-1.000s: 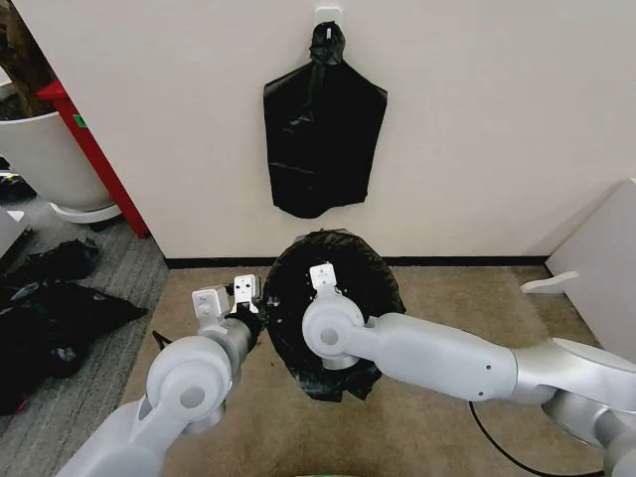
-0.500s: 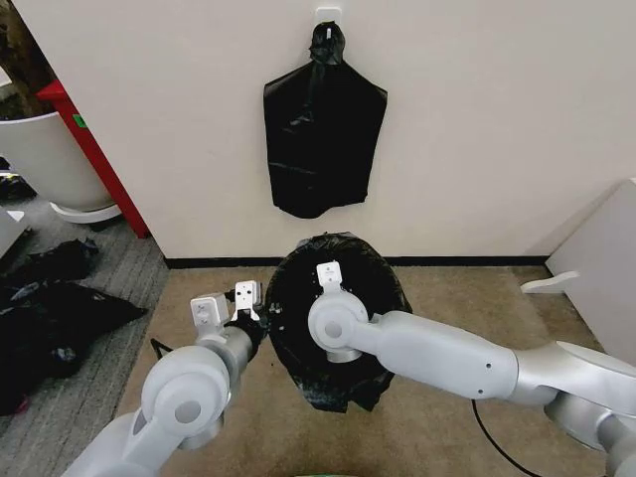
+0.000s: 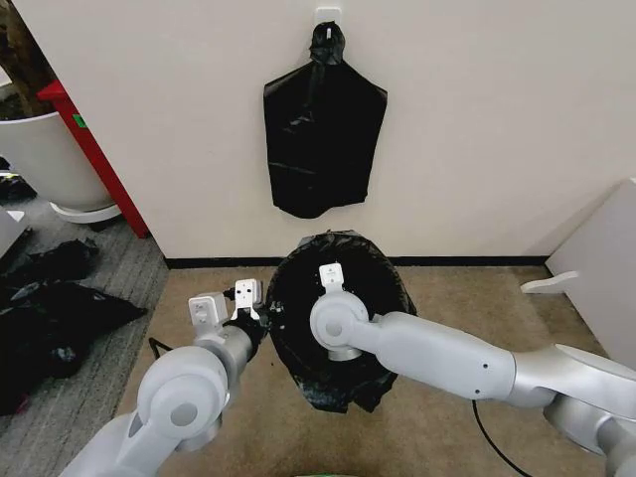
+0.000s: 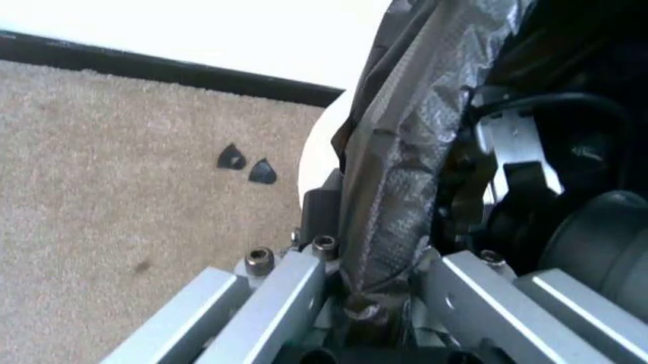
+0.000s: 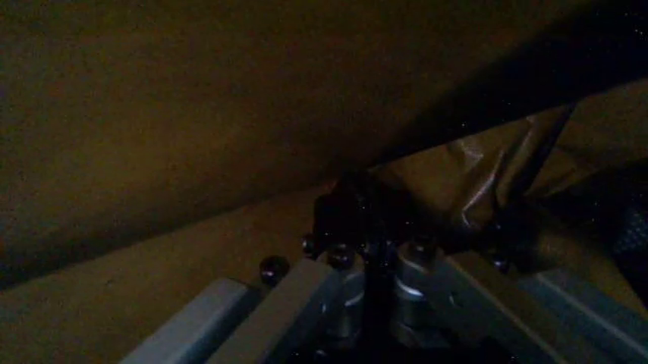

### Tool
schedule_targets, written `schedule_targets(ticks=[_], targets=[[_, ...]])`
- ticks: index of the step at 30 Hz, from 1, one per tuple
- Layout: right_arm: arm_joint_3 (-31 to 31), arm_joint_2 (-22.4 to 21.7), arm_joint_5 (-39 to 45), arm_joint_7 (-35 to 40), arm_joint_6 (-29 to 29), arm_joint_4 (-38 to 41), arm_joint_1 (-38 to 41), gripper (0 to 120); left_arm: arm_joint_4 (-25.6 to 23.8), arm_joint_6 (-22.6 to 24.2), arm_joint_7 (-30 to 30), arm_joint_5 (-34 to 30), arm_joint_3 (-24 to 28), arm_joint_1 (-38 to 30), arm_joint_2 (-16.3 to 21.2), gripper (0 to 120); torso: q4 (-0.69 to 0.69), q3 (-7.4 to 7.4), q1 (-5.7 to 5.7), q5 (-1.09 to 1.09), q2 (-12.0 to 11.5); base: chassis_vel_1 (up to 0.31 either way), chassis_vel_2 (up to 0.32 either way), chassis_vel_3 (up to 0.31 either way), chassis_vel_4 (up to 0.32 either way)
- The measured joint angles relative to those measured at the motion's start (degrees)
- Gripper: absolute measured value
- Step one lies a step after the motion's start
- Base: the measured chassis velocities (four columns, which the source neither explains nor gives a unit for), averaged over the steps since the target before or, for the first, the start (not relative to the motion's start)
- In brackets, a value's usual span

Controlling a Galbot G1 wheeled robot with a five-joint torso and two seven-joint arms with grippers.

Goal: Place the garbage bag over the trash bin.

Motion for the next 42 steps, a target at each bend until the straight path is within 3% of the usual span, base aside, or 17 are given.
schedule_targets(ticks=[18,35,42], targets=[[0.15,0.35,2.51,1.05,1.03,2.58,1.35,0,3.9,0.06,2.27,2.29,1.69,0.48,-0.88,0,0.0,0.0,0.0,0.0,0.0,0.0,0.0,0.0,0.0],[0.4,-2.89,8.96,4.01,4.35,17.16,2.57,0,8.73,-1.39,0.91,2.36,0.33,1.33,-3.25,0,0.0,0.0,0.0,0.0,0.0,0.0,0.0,0.0,0.0],[2.7,-6.85,8.77,-0.34,4.84,25.26,2.24,0,10.6,-1.78,-1.03,-0.9,-0.13,2.75,-3.72,0,0.01,0.0,0.0,0.01,0.0,0.0,0.0,0.0,0.0]])
